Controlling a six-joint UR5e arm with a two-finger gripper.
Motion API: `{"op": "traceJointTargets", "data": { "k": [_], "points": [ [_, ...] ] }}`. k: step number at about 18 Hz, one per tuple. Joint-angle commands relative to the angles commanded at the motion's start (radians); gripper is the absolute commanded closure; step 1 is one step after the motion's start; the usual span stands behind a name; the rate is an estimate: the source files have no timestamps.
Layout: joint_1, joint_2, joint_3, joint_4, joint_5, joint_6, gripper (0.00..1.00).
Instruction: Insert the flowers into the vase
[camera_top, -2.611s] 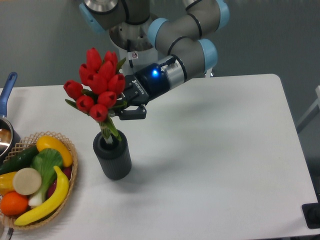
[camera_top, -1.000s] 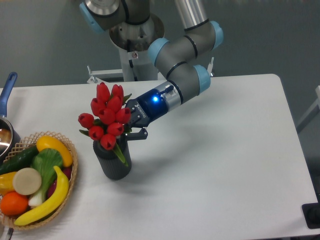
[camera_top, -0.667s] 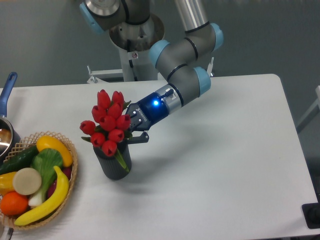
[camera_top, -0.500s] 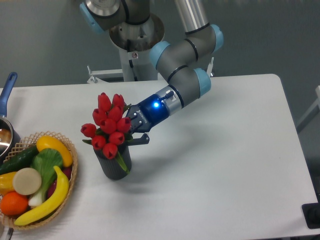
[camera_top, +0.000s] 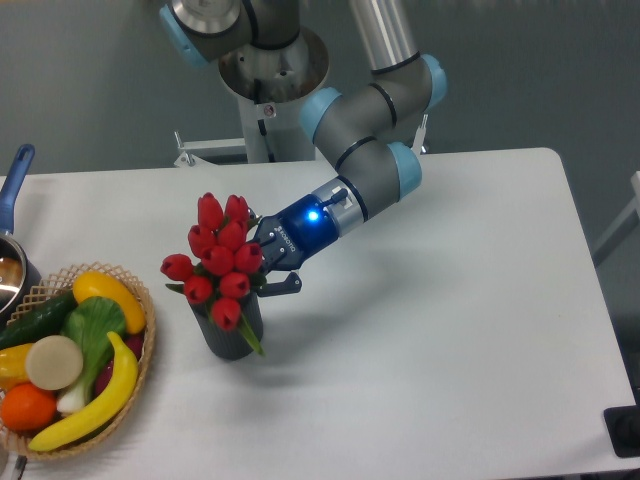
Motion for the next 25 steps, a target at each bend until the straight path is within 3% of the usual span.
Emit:
{"op": "traceJointTargets", "data": {
  "k": [6,8,12,20,25],
  "points": [
    [0.0,0.003,-0.008,0.0,0.0,0.002,0.27],
    [0.002,0.005,-0.008,0.002,0.002,0.005,0.13],
    [0.009,0.012,-0.012,0.0,0.003,0.012,0.01],
    [0.057,0.077,-0.008,-0.002,0.17,0.014,0.0],
    [0.109,0.185,0.02,-0.005,0.353,0.0,0.0]
  ]
}}
